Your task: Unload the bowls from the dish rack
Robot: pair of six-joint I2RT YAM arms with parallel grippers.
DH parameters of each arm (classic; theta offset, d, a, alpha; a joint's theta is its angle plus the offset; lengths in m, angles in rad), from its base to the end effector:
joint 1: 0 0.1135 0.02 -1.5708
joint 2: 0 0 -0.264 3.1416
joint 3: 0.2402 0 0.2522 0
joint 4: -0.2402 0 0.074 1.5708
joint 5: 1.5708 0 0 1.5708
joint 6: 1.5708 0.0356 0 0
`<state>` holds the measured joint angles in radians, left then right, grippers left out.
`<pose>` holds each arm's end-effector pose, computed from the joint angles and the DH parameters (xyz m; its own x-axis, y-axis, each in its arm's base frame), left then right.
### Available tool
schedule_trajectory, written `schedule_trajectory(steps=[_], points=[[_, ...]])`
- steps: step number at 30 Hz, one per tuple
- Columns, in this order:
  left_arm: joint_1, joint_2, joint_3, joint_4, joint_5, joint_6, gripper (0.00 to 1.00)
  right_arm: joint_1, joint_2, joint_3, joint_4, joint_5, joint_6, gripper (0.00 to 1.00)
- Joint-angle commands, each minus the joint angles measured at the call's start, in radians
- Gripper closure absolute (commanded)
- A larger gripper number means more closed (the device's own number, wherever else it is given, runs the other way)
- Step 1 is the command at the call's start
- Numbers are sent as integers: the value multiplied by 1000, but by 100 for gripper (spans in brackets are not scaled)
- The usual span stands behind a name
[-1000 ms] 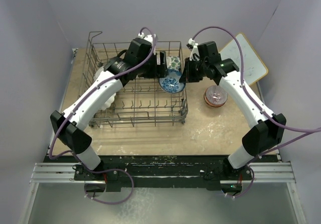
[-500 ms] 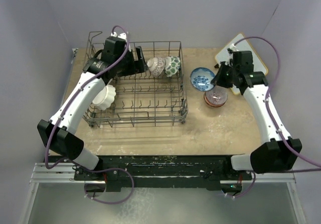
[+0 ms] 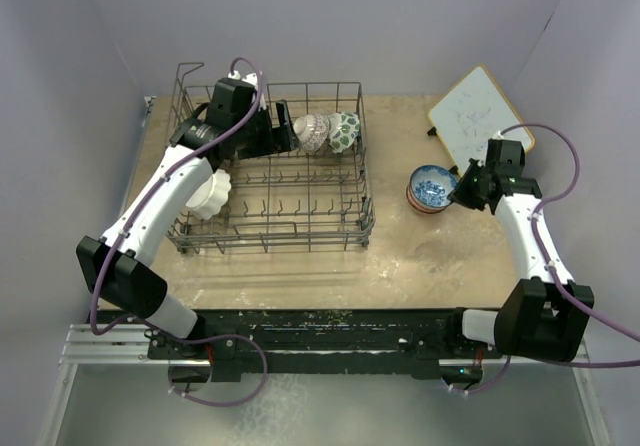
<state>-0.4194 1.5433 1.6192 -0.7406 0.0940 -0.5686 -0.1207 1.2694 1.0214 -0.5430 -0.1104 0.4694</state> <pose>0.3079 -0.1409 0.3883 -0.7294 -0.2618 -0.6321 0.0952 0.8761 -0.4726 0.2692 -0.0287 0.2859 -0.6102 0.5269 -0.5916 0.3575 0.8495 0.3879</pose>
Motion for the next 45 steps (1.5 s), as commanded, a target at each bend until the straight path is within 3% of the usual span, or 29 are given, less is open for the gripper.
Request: schedule_trajectory(steps=[1,17,37,42,45], points=[[0,-27,-7,35,14,-6,10,-8,-32,-5,135,32,53,100],[1,-12,1,26,-11,28,10,-18,79,67,134,259,-65,100],[0,-8,-26,40,-14,29,10,32,151,73,176,243,-75,98],[1,-17,-37,36,-19,29,10,45,174,66,182,231,-65,93],[2,-22,-43,34,-22,31,10,55,187,65,183,220,-60,84]])
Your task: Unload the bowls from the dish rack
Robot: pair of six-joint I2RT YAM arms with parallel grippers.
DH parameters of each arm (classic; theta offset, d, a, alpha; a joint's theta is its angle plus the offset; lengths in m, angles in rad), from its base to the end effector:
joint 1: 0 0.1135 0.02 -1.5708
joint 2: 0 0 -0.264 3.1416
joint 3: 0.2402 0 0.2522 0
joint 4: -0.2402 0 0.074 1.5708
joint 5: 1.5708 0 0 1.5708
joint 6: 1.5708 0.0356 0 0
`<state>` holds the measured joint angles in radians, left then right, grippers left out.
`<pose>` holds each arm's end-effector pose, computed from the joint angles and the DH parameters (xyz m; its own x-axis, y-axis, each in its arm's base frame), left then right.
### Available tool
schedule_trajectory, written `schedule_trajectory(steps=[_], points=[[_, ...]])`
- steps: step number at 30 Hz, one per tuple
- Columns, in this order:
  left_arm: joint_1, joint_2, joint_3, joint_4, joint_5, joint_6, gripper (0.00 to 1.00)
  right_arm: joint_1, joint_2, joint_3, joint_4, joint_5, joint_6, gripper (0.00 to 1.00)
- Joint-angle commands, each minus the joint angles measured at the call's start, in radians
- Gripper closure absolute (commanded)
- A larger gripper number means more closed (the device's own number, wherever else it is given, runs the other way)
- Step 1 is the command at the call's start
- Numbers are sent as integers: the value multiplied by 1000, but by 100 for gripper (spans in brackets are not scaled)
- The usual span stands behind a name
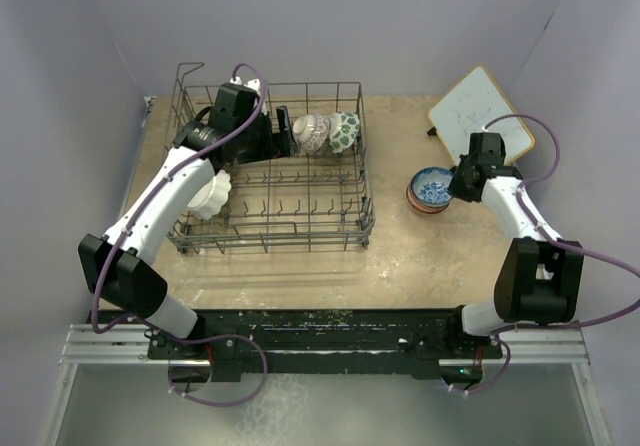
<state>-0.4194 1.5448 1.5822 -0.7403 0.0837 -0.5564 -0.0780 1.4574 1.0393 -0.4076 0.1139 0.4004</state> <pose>0.3086 -0.1408 0.3758 -0.7464 -0.2434 -0.6193 0.0822 0.8898 -0.4488 0.3112 -0.0284 0.2508 -0.6147 0.4365 -0.6570 0.4277 0.8843 0.1874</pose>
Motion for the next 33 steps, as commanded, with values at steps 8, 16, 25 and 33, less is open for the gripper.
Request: schedule_trajectory(steps=[8,16,25,33], points=[[4,-31,-16,35,-9,18,10,18,-11,67,10,2,9,58],[-6,4,19,34,-39,52,10,18,-70,36,-28,38,22,73],[-61,91,138,-3,-68,88,8,18,-34,9,18,9,28,90],[-61,93,139,-24,-105,118,7,18,-73,49,-25,-33,39,74]])
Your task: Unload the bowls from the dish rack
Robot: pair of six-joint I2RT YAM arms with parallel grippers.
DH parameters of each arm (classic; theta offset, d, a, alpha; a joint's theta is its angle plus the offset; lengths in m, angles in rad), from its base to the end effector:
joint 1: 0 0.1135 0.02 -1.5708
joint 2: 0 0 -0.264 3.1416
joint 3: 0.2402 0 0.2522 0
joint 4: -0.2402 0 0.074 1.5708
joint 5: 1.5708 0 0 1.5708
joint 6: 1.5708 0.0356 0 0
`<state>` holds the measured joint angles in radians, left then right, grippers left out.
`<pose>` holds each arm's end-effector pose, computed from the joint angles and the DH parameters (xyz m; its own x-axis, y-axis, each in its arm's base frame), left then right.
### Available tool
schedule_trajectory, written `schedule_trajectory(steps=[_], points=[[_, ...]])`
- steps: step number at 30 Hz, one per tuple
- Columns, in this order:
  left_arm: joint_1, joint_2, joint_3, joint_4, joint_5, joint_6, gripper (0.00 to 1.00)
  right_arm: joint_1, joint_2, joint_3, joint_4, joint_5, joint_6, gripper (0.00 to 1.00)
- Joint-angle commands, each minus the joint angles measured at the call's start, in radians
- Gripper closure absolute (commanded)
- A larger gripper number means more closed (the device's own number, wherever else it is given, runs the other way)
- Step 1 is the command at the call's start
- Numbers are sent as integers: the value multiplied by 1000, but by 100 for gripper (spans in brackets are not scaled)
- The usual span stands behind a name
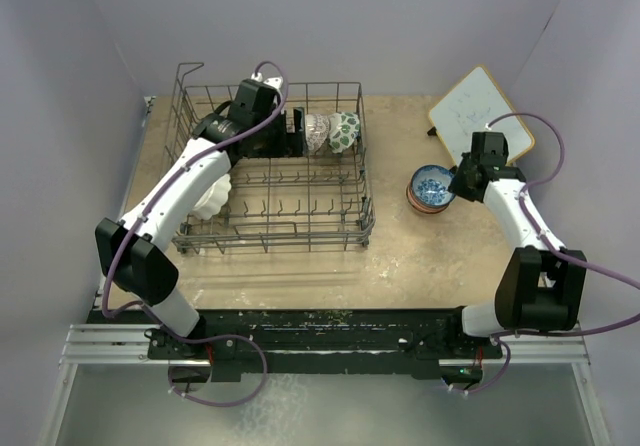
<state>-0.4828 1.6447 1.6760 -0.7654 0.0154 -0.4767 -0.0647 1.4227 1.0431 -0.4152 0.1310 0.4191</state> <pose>0.3220 -0.1694 0.3710 -0.7448 -0.1276 -0.6549 0.1492 0.9249 -0.3498 0.3064 -0.0245 0.2616 -0.5873 0.4424 -0.6778 0.4318 0.8795 0.1999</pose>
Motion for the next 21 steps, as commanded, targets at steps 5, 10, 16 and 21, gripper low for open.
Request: schedule_trajectory(steps=[5,10,16,21], points=[[0,51,95,2,-79,77,7,5,-91,97,-38,-42,24,62],[-43,206,255,-43,-232,166,4,5,-138,142,-66,-36,21,61],[-99,461,544,-137,-483,322,1,4,-178,130,-80,-54,14,60],[-122,545,590,-63,-562,450,1,4,-217,86,-82,-53,3,59]])
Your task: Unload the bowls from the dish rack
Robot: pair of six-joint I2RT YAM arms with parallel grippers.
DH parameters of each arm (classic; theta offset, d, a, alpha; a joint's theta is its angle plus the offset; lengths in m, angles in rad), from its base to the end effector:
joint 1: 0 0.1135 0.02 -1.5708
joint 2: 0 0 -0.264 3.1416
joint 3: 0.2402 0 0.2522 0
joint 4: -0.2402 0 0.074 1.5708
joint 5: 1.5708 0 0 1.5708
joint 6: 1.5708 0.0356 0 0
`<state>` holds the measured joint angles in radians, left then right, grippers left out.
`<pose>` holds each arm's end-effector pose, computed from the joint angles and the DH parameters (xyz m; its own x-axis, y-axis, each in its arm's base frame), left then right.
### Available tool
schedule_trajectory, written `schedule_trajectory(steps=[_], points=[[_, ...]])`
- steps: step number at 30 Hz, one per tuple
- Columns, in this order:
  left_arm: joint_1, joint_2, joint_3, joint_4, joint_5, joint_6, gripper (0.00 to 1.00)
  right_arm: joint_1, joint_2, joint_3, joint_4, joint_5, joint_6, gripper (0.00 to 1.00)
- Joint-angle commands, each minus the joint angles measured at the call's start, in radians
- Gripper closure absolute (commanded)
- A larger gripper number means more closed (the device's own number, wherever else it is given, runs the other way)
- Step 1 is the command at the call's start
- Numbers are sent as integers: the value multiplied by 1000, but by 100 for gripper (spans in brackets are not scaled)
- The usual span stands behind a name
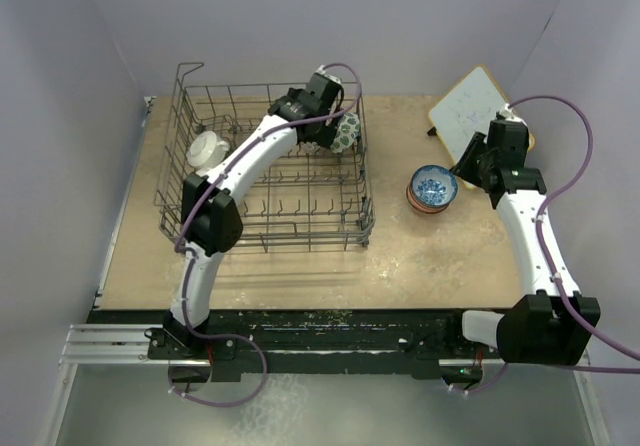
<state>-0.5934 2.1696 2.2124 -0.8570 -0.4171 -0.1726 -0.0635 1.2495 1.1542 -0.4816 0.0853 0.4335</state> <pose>0.4094 -0.2588 0.3245 -0.6421 0.2437 -0.7268 0.1730 0.9697 0.1723 0.2772 -0.0207 0.3407 -0.4375 0.4472 -0.7801 0.3507 0.8837 0.3099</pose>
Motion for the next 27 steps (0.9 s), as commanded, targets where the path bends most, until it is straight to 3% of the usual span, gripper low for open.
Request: schedule_trajectory(steps=[1,7,17,27], points=[[-14,14,38,52,-128,164,1,3,-50,-33,-15,-5,-14,59],[-45,-47,-209,343,-169,329,1,2,-70,-56,-12,-5,-24,59],[-49,-5,-179,352,-125,255,0,2,-82,-52,-19,-6,-39,59],[-47,38,-97,275,-9,163,7,3,-103,-64,-28,8,-55,59]])
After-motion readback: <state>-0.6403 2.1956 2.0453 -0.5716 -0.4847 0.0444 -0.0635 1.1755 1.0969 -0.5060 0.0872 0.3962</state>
